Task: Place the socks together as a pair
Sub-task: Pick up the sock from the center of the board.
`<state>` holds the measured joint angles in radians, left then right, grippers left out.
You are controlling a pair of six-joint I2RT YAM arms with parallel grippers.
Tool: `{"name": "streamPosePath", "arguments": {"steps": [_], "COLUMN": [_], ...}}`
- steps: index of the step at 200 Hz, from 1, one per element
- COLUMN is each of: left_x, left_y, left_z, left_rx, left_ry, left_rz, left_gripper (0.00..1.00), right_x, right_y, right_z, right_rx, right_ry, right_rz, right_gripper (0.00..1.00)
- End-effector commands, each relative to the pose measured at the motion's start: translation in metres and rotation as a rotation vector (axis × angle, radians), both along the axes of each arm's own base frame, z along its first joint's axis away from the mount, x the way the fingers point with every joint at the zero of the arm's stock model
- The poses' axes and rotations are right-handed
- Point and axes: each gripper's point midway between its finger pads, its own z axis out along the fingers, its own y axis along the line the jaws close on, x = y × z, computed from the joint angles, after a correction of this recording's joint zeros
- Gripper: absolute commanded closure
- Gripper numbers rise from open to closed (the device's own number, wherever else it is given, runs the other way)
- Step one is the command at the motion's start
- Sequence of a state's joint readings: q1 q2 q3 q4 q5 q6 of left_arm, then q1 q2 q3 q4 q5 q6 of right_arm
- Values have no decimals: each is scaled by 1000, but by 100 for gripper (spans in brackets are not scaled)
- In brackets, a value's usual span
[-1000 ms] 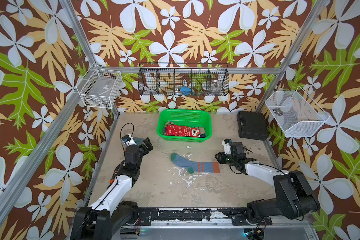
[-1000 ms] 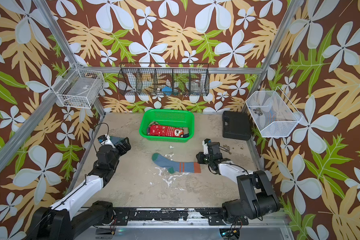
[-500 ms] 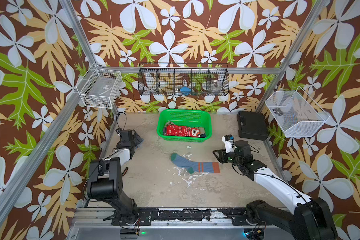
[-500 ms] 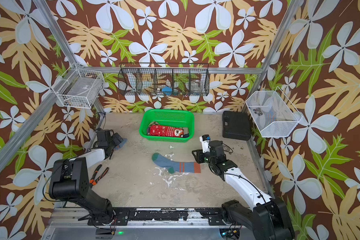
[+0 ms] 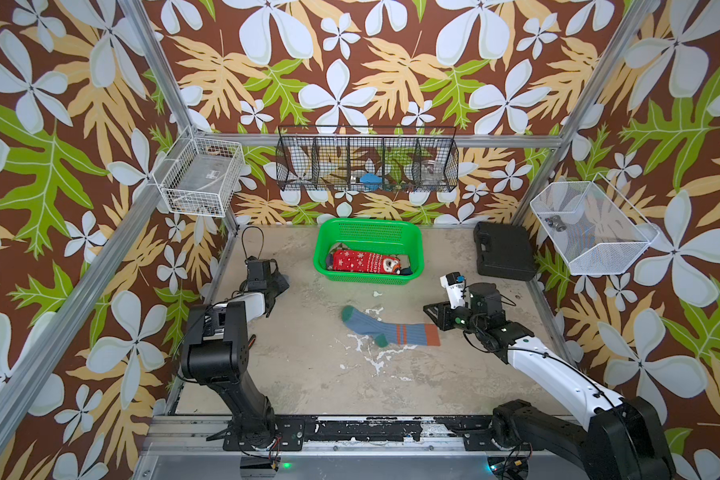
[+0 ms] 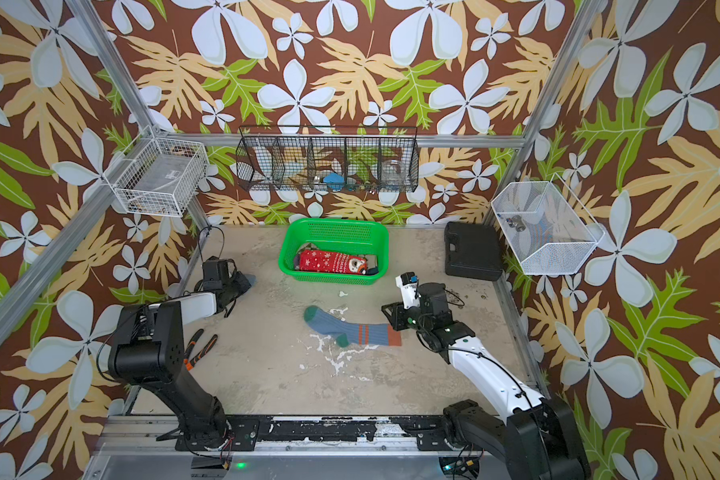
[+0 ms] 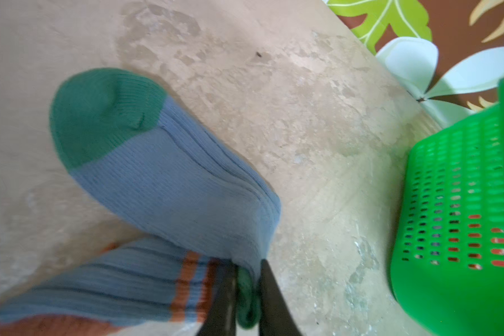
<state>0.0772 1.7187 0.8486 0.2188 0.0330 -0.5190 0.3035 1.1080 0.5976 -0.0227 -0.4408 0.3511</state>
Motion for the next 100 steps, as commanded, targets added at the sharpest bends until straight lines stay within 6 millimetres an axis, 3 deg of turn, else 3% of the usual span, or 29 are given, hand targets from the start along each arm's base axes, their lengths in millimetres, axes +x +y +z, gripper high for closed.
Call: {"name": "streamPosePath", "arguments": {"steps": [1,28,59,100], "left_x": [-2,-28,-82,-136], "left_y": [-25,-64,-98,-134], "left_z": [15,43,81,147], "left_rx": [-38,-72,-194,-374], "left_ry": [-65,-138,-287,-455], "left_rz": [-57,-138,-189,-311], "left_gripper": [96,100,100,100], "right_x": [-2,-8,-16,-27], "right_y": [2,6,13,15], "right_z": [8,11,21,28], "right_rx": [13,30,44,63], "right_ry": [-22,-15,-25,-26], "right_rz": [12,31,57,83], "right_gripper": [74,75,76,76]}}
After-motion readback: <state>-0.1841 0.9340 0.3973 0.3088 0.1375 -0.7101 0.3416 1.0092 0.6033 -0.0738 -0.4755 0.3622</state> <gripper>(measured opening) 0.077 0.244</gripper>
